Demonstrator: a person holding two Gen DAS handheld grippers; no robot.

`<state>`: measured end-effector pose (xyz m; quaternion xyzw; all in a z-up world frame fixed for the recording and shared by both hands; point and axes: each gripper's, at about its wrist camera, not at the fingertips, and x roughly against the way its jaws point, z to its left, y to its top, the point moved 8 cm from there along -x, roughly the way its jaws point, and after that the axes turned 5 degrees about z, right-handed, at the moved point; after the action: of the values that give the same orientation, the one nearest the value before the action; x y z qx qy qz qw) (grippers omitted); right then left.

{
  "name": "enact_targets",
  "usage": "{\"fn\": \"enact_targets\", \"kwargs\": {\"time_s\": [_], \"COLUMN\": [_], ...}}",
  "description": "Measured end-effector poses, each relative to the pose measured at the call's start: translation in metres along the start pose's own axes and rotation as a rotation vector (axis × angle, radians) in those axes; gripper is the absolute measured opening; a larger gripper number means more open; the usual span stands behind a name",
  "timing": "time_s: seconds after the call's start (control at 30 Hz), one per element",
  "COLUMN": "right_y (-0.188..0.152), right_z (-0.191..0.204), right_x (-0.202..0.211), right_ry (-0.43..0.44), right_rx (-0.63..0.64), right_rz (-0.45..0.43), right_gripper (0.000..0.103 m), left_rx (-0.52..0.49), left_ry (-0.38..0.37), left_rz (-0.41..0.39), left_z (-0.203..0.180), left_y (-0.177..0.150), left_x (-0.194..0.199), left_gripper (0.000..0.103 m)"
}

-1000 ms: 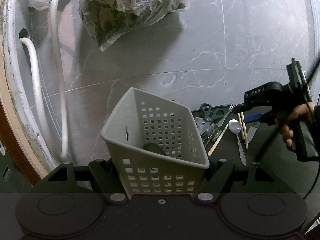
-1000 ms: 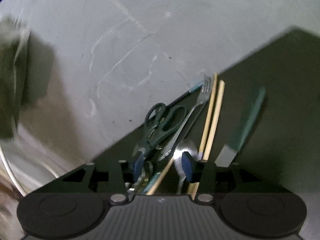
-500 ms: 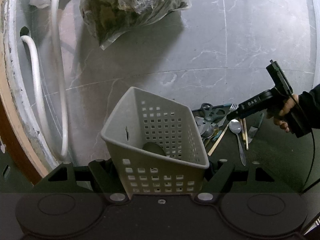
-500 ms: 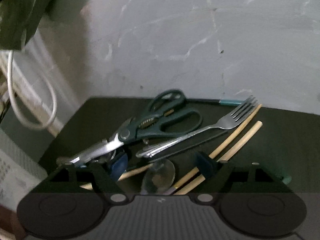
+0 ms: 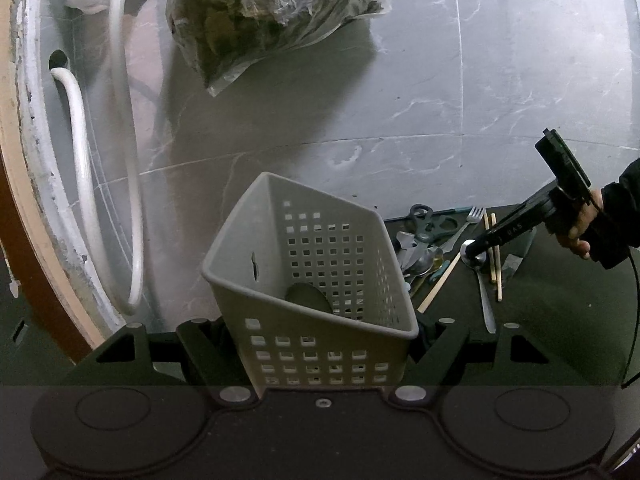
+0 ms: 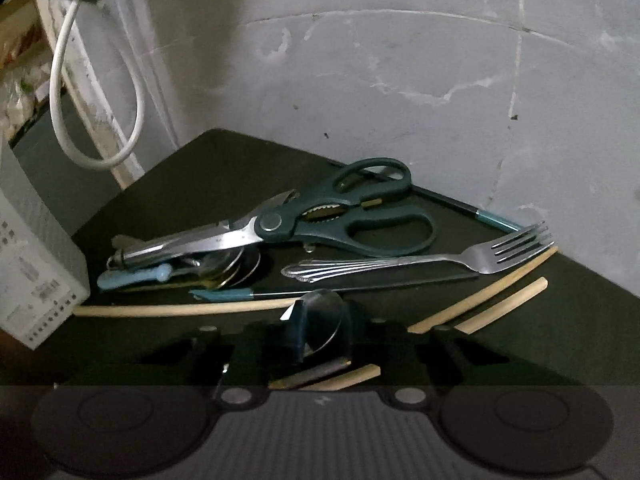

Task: Organize utensils
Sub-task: 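Grasp the silver spoon with the right gripper, then carry the spoon over the caddy and drop it in with the right gripper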

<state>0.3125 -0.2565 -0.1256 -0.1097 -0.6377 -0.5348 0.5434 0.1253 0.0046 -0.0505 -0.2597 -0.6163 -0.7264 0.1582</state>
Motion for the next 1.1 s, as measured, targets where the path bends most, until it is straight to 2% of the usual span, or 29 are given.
{"fn": "enact_targets", "kwargs": {"time_s": [0.13, 0.27, 0.4, 0.63, 0.8, 0.93, 1.1], "right_y": [0.000, 0.002, 0.006, 0.022, 0.045, 0.072, 0.110], "right_z": [-0.004, 0.000, 0.017, 0.058, 0.079, 0.102, 0.143], "right_x": [0.005, 0.024, 0.049, 0.103, 0.148, 0.189, 0.218], "right_ry": [0.010, 0.030, 0.020, -0.035, -0.074, -0.079, -0.036], "right_rx": [-0.087, -0.194, -0.243, -0.271, -0.302, -0.267, -0.193], "right_rz": [-0.041, -0.124, -0.218, -0.394, -0.533, -0.664, -0.785], "right_gripper": [0.009, 0.002, 0.001, 0.001, 0.001, 0.001, 0.001], "left_rx": [0.002, 0.000, -0.003, -0.017, -0.031, -0.038, -0.048], "left_ry": [0.001, -0.002, -0.008, -0.024, -0.037, -0.052, -0.067], "left_rz": [-0.001, -0.005, -0.011, -0.020, -0.031, -0.042, -0.057], "left_z": [0.000, 0.001, 0.002, 0.003, 0.004, 0.005, 0.007], "left_y": [-0.001, 0.000, -0.001, -0.001, -0.001, 0.000, -0.002], "left_x": [0.000, -0.001, -0.001, -0.002, -0.004, -0.005, -0.006], "left_gripper": [0.078, 0.078, 0.078, 0.078, 0.078, 0.078, 0.078]}}
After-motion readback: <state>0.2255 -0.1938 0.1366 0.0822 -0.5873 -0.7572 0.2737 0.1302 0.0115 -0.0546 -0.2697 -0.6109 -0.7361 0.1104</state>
